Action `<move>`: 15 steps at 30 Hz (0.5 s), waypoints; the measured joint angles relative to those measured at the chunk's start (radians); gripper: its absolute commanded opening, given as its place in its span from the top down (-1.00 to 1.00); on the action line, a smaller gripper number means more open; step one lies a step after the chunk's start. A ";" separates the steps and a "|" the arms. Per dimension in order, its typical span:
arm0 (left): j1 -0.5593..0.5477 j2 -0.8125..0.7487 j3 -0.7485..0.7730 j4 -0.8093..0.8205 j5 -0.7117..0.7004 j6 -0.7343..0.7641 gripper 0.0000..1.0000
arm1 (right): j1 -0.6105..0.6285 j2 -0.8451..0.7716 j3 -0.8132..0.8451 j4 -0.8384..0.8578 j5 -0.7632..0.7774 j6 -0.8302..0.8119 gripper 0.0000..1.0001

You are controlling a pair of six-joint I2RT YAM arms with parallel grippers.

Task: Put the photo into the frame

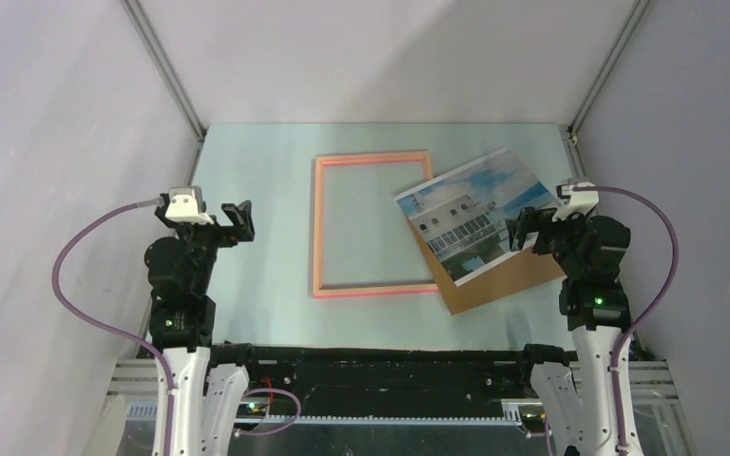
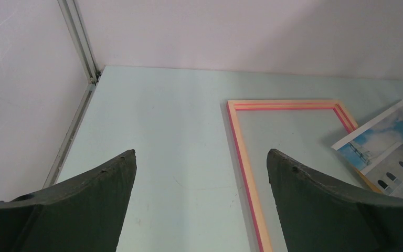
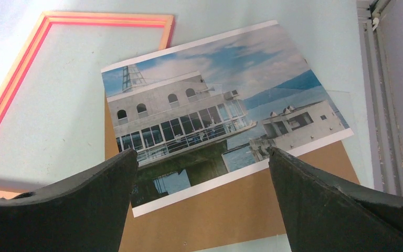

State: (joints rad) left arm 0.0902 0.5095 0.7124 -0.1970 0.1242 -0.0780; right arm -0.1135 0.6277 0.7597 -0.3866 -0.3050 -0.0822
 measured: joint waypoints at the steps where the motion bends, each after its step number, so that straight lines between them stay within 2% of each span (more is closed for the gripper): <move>1: 0.000 0.000 0.000 0.000 0.000 0.000 -0.97 | 0.000 0.000 0.000 0.000 0.000 0.000 -1.00; 15: 0.000 0.002 0.000 -0.021 0.016 0.001 -0.97 | 0.000 0.002 0.000 0.000 -0.013 -0.005 -1.00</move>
State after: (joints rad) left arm 0.0902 0.5114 0.7124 -0.2184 0.1398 -0.0772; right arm -0.1131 0.6300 0.7593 -0.3862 -0.3180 -0.0868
